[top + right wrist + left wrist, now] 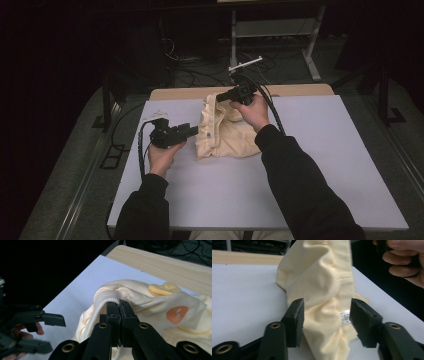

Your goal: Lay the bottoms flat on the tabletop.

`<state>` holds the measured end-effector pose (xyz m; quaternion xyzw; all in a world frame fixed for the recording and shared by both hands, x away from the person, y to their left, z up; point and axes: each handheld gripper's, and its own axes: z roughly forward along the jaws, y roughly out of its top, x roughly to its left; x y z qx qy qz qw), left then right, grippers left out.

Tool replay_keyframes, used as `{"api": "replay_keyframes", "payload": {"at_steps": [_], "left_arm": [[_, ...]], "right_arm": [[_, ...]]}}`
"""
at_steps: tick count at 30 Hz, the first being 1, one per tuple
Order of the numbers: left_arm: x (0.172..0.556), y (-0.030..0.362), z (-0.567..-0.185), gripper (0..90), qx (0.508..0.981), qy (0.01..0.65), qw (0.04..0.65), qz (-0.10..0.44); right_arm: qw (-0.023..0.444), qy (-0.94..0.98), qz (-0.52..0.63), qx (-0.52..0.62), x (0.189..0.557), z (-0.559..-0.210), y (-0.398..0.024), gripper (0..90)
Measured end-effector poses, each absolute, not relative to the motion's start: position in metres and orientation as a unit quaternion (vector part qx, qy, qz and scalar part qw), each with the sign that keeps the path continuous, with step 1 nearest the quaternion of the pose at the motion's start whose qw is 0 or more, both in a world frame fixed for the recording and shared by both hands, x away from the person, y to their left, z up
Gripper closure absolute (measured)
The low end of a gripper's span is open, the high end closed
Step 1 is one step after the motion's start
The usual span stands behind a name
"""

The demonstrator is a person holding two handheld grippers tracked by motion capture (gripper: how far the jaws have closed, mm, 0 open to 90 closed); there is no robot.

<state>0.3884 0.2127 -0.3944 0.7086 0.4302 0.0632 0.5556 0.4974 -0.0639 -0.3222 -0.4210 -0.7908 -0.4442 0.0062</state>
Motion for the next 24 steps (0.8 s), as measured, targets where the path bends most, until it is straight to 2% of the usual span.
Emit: {"api": "replay_keyframes", "payload": {"at_steps": [7,9,13,17,18,20,24], "left_arm": [[0.383,0.191,-0.402,33.7,0.73,0.417,0.536,0.081],[0.383,0.181,-0.404,33.2,0.738,0.415,0.524,0.092],[0.385,0.165,-0.409,29.1,0.746,0.431,0.495,0.116],[0.388,0.151,-0.413,28.9,0.745,0.457,0.464,0.148],[0.388,0.148,-0.414,30.8,0.745,0.46,0.457,0.156],[0.389,0.144,-0.416,47.7,0.751,0.464,0.442,0.157],[0.394,0.143,-0.421,68.9,0.759,0.474,0.427,0.132]], "right_arm": [[0.008,-0.793,-0.439,-0.422,0.501,-0.323,-0.047,86.9],[0.007,-0.795,-0.439,-0.42,0.5,-0.323,-0.042,86.9],[0.013,-0.795,-0.441,-0.416,0.497,-0.324,-0.036,86.9],[0.022,-0.792,-0.444,-0.419,0.495,-0.326,-0.033,86.8],[0.023,-0.792,-0.445,-0.418,0.495,-0.327,-0.033,86.9],[0.025,-0.792,-0.445,-0.417,0.493,-0.328,-0.032,86.8],[0.032,-0.794,-0.443,-0.415,0.491,-0.331,-0.032,86.7]]}}
